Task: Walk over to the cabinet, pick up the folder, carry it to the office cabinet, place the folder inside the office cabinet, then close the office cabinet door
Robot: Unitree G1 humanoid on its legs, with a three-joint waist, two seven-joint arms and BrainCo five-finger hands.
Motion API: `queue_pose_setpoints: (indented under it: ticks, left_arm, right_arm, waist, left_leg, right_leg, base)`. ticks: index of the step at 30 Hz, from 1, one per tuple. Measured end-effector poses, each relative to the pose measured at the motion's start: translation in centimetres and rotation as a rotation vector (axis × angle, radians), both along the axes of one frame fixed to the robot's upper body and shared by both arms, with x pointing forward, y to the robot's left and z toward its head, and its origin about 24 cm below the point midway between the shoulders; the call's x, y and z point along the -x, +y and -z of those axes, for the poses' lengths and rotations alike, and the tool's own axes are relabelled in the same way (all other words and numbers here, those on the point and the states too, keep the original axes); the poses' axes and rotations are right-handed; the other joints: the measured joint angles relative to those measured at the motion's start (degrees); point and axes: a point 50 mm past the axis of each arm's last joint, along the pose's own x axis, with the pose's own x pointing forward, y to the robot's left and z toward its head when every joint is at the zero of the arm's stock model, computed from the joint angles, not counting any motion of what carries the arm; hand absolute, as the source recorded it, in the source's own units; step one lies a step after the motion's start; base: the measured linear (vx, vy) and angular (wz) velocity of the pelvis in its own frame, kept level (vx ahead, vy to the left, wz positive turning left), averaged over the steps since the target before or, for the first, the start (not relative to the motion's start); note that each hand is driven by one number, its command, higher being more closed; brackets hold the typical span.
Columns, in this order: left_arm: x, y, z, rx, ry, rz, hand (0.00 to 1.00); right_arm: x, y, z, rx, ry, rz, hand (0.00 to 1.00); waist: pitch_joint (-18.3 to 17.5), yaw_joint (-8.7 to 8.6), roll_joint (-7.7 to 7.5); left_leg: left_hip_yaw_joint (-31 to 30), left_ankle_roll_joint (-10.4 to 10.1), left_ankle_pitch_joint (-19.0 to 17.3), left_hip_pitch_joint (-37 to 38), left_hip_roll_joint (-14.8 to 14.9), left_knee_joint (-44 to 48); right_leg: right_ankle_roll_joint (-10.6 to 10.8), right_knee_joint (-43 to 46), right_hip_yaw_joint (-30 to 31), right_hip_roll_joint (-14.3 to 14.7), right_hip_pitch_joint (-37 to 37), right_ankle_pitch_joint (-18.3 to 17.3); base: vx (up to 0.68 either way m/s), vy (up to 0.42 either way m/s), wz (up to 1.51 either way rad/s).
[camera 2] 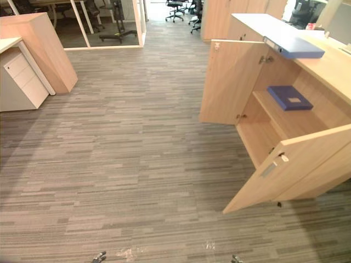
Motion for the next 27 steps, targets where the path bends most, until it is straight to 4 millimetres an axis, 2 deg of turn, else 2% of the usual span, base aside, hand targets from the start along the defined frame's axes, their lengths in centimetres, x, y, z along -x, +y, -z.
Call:
queue_pose_setpoints:
  ticks: [4,20,21,22,23,24,25,26,27]
  left_arm:
    - [-0.1,0.0,0.1,0.040,0.006,-0.028,0.00]
    - [-0.1,0.1,0.1,0.008,0.010,0.013,0.00]
    - [-0.2,0.1,0.1,0.002,0.007,0.010,0.00]
    - [-0.5,0.4,-0.1,-0.008,-0.007,-0.010,0.00]
    - [-0.6,0.4,-0.1,-0.010,-0.010,-0.013,0.00]
    - [-1.0,0.4,-0.2,-0.008,-0.028,-0.027,0.00]
    - [-1.4,0.4,-0.3,-0.007,-0.044,-0.038,0.00]
    - [-1.6,0.5,-0.4,-0.008,-0.054,-0.048,0.00]
    - [-1.9,0.5,-0.5,-0.008,-0.072,-0.062,0.00]
  right_arm:
    - [-1.2,0.2,-0.2,-0.003,-0.025,-0.010,0.00]
    - [-1.7,0.4,-0.2,-0.006,-0.036,-0.016,0.00]
    - [-1.8,0.5,-0.2,-0.009,-0.038,-0.018,0.00]
    - [-2.4,0.8,-0.3,-0.018,-0.053,-0.027,0.00]
    - [-2.6,0.8,-0.3,-0.019,-0.057,-0.030,0.00]
    - [-3.1,0.9,-0.4,-0.029,-0.070,-0.038,0.00]
    - [-3.6,1.2,-0.5,-0.042,-0.082,-0.046,0.00]
    - [-3.7,1.6,-0.5,-0.053,-0.086,-0.047,0.00]
    - [-3.9,2.0,-0.5,-0.067,-0.095,-0.048,0.00]
  waist:
    - [0.74,0.01,0.02]
    - [1.16,0.05,-0.42]
    - [1.43,0.09,-0.61]
    - [2.73,0.18,-0.70]
    - [3.09,0.22,-0.73]
    - [4.09,0.28,-0.20]
    - [5.11,0.59,0.00]
    - [5.61,0.79,-0.06]
    - [6.38,1.32,0.08]
  left_leg:
    - [0.25,-0.04,-0.03,0.14,-0.10,-0.21]
    - [0.74,-0.15,-0.11,1.14,0.02,-0.87]
    - [0.89,-0.60,-0.92,0.64,0.13,0.45]
    - [1.28,-0.98,-4.84,-2.44,0.65,8.35]
    - [1.47,-1.23,-5.79,-3.30,0.95,10.22]
    - [2.03,-2.22,-9.16,-6.44,2.38,17.69]
    - [2.93,-3.61,-11.35,-9.40,4.22,24.79]
    - [3.17,-3.95,-11.63,-11.31,5.00,28.89]
    - [4.06,-3.92,-11.47,-14.94,6.85,37.44]
  right_leg:
    - [0.91,-0.45,0.01,-0.17,0.11,0.04]
    - [0.76,-1.04,0.08,0.02,0.92,0.15]
    - [0.73,-0.99,0.10,0.00,1.07,0.13]
    - [0.62,-0.97,0.23,0.07,1.60,0.06]
    - [0.49,-0.97,0.27,0.21,1.68,-0.11]
    - [-1.03,-0.99,0.25,1.02,1.69,-1.03]
    - [-1.45,-1.15,-0.06,1.98,2.04,-1.31]
    - [-1.63,-1.21,-0.15,2.31,2.26,-1.38]
    - [-2.17,-1.02,-0.16,2.88,2.79,-1.64]
  base:
    - [0.00,0.000,0.00]
    - [0.00,-0.001,-0.01]
    - [-0.02,-0.003,-0.05]
    - [-0.03,-0.003,-0.06]
    - [-0.06,-0.015,-0.09]
    - [-0.09,-0.026,-0.09]
    - [-0.08,-0.027,-0.09]
    - [-0.06,-0.034,-0.13]
    - [-0.01,-0.038,-0.16]
